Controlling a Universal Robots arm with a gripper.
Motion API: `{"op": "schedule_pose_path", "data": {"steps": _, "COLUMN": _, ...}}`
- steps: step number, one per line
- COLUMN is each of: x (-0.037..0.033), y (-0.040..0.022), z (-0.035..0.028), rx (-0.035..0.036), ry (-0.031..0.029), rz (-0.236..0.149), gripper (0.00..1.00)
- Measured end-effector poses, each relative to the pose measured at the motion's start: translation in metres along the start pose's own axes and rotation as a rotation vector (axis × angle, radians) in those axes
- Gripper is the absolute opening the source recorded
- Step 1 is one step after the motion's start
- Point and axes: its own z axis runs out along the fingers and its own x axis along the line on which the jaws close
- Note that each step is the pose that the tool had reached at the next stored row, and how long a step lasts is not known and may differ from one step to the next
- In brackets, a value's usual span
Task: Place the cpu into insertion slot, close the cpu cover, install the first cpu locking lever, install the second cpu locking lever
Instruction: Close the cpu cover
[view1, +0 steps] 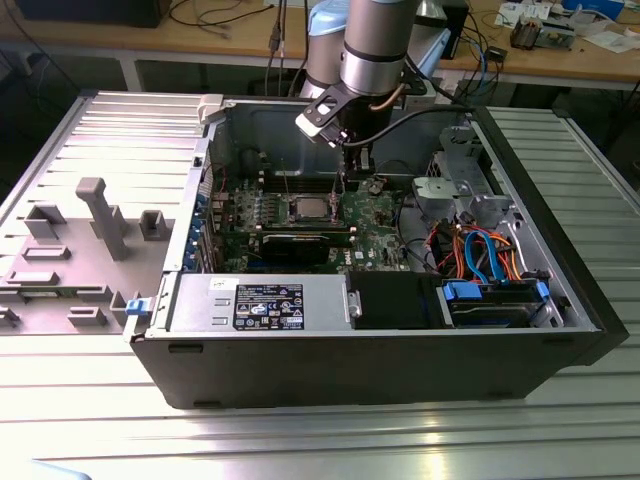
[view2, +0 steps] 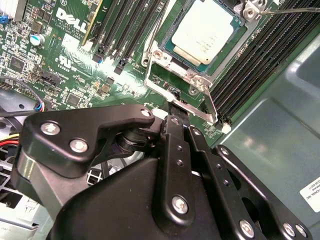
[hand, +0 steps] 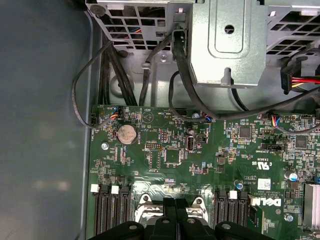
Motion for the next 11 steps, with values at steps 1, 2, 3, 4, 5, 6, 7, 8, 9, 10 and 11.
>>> {"op": "schedule_pose_path", "data": {"steps": 1, "x": 0.0000, "y": 0.0000, "z": 0.0000, "rx": 0.0000, "ry": 0.0000, "rz": 0.000, "gripper": 0.11}}
{"op": "schedule_pose_path", "data": {"steps": 2, "x": 0.0000, "y": 0.0000, "z": 0.0000, "rx": -0.0001, "ry": 0.0000, "rz": 0.000, "gripper": 0.11}}
{"op": "schedule_pose_path", "data": {"steps": 3, "x": 0.0000, "y": 0.0000, "z": 0.0000, "rx": -0.0001, "ry": 0.0000, "rz": 0.000, "gripper": 0.11}}
{"op": "schedule_pose_path", "data": {"steps": 4, "x": 0.0000, "y": 0.0000, "z": 0.0000, "rx": 0.0000, "ry": 0.0000, "rz": 0.000, "gripper": 0.11}}
{"op": "schedule_pose_path", "data": {"steps": 5, "x": 0.0000, "y": -0.0001, "z": 0.0000, "rx": 0.0000, "ry": 0.0000, "rz": 0.000, "gripper": 0.11}}
{"op": "schedule_pose_path", "data": {"steps": 6, "x": 0.0000, "y": -0.0004, "z": 0.0000, "rx": -0.0001, "ry": 0.0000, "rz": 0.000, "gripper": 0.11}}
{"op": "schedule_pose_path", "data": {"steps": 7, "x": 0.0000, "y": -0.0010, "z": 0.0000, "rx": 0.0000, "ry": 0.0000, "rz": 0.000, "gripper": 0.11}}
{"op": "schedule_pose_path", "data": {"steps": 8, "x": 0.0001, "y": -0.0018, "z": 0.0000, "rx": 0.0000, "ry": 0.0000, "rz": 0.000, "gripper": 0.11}}
{"op": "schedule_pose_path", "data": {"steps": 9, "x": 0.0001, "y": -0.0024, "z": 0.0000, "rx": 0.0000, "ry": 0.0000, "rz": 0.000, "gripper": 0.11}}
{"op": "schedule_pose_path", "data": {"steps": 10, "x": 0.0002, "y": -0.0031, "z": 0.0001, "rx": 0.0000, "ry": 0.0001, "rz": 0.000, "gripper": 0.11}}
{"op": "schedule_pose_path", "data": {"steps": 11, "x": 0.0002, "y": -0.0041, "z": 0.0001, "rx": 0.0000, "ry": 0.0000, "rz": 0.000, "gripper": 0.11}}
